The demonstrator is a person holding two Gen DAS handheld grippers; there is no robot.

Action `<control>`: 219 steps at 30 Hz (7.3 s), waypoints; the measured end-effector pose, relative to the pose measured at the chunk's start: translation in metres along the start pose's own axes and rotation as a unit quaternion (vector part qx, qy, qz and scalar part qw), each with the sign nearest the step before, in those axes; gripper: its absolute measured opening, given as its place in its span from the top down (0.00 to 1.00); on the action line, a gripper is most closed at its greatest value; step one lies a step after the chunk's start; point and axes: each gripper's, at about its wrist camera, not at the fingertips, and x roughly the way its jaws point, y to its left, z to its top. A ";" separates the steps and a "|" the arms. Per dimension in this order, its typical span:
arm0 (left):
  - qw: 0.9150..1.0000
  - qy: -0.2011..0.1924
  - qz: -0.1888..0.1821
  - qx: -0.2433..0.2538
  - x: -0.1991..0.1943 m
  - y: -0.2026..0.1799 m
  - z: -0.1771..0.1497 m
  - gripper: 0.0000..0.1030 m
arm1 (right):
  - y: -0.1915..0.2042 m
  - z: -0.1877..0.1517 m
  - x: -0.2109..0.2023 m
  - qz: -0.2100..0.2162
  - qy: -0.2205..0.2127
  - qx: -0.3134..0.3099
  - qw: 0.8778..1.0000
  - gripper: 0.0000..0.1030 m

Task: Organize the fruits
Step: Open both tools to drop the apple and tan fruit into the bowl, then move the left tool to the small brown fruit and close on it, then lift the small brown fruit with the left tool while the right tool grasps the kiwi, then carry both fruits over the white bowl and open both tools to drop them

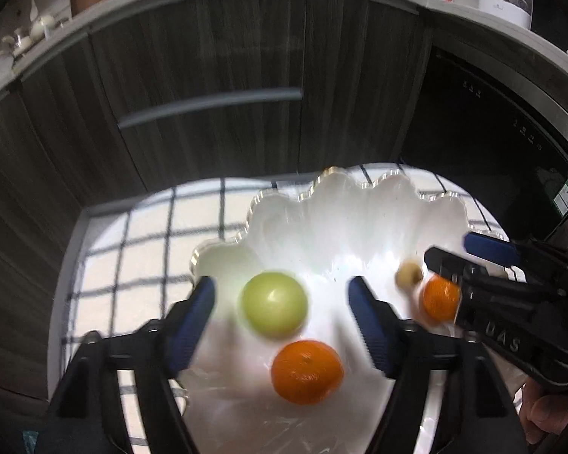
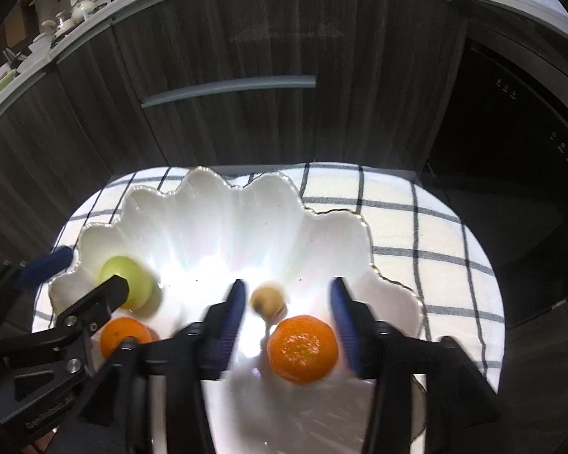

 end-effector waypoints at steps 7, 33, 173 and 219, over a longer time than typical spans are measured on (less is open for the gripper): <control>1.000 -0.012 0.018 0.013 -0.018 0.000 -0.001 0.24 | -0.003 -0.001 -0.035 -0.063 -0.051 -0.006 0.997 0.28; 0.997 -0.060 0.049 -0.018 -0.137 -0.006 -0.086 0.14 | 0.011 -0.084 -0.158 -0.068 -0.111 0.034 0.991 0.26; 0.994 -0.082 0.040 -0.061 -0.164 -0.013 -0.174 0.77 | 0.033 -0.168 -0.142 -0.011 -0.041 -0.002 0.999 0.41; 0.998 -0.040 0.031 -0.035 -0.066 -0.005 -0.078 0.27 | 0.014 -0.074 -0.091 -0.085 -0.061 -0.001 0.994 0.19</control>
